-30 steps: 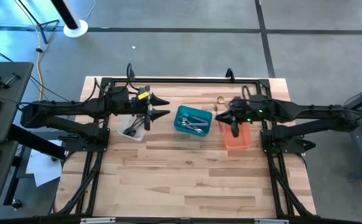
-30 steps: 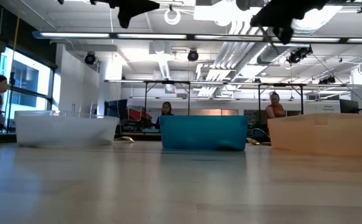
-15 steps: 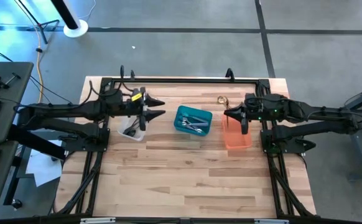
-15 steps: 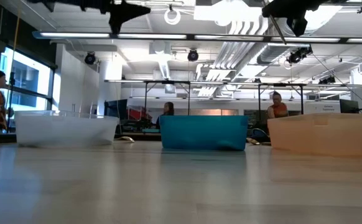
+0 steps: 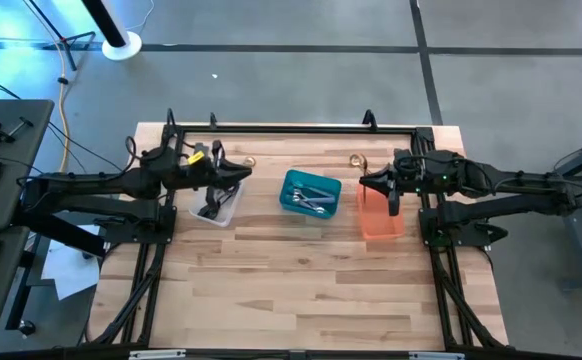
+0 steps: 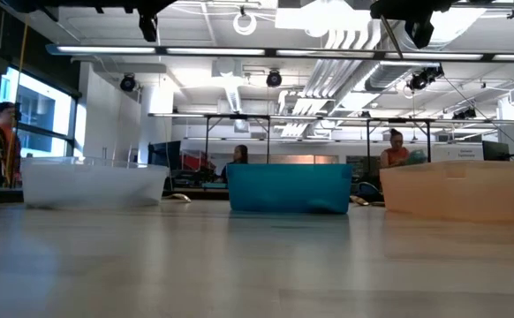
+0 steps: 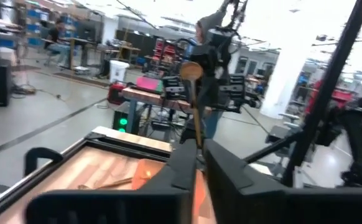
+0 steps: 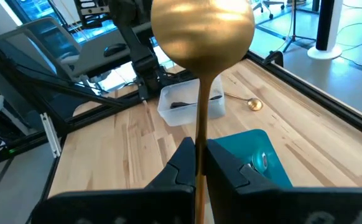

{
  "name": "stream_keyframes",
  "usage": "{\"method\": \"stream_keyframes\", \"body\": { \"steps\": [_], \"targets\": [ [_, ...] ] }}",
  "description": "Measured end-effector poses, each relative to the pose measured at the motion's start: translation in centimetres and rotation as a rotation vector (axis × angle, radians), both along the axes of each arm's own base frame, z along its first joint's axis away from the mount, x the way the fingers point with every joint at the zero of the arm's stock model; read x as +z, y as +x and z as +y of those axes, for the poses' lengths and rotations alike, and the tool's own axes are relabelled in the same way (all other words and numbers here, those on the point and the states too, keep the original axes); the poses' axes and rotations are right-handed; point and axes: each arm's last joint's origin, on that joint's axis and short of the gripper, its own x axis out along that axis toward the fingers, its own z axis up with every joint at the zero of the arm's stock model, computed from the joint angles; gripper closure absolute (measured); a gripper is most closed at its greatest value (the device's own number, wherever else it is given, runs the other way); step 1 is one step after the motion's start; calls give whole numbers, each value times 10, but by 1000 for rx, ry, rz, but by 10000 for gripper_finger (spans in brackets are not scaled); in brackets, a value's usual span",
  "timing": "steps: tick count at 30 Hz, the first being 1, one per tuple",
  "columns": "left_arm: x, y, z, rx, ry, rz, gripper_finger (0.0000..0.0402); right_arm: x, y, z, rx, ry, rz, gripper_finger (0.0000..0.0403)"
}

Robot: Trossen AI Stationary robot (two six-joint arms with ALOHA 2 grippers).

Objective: Sort silverware by color (type)
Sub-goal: Put the gold spoon into the orange bin

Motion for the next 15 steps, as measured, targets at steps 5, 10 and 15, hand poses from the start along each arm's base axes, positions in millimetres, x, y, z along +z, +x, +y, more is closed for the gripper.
{"method": "stream_keyframes", "body": {
  "steps": [5, 10, 15],
  "targets": [
    [0, 0, 0, -15, -30, -2, 398, 0, 0, 0, -6, 22, -1, 400],
    [0, 0, 0, -14, -35, -2, 401, -12, -4, -1, -63, 96, 115, 400],
    [0, 0, 0, -7, -36, -2, 401, -38, -16, -1, -158, 181, 400, 400]
  ]
}}
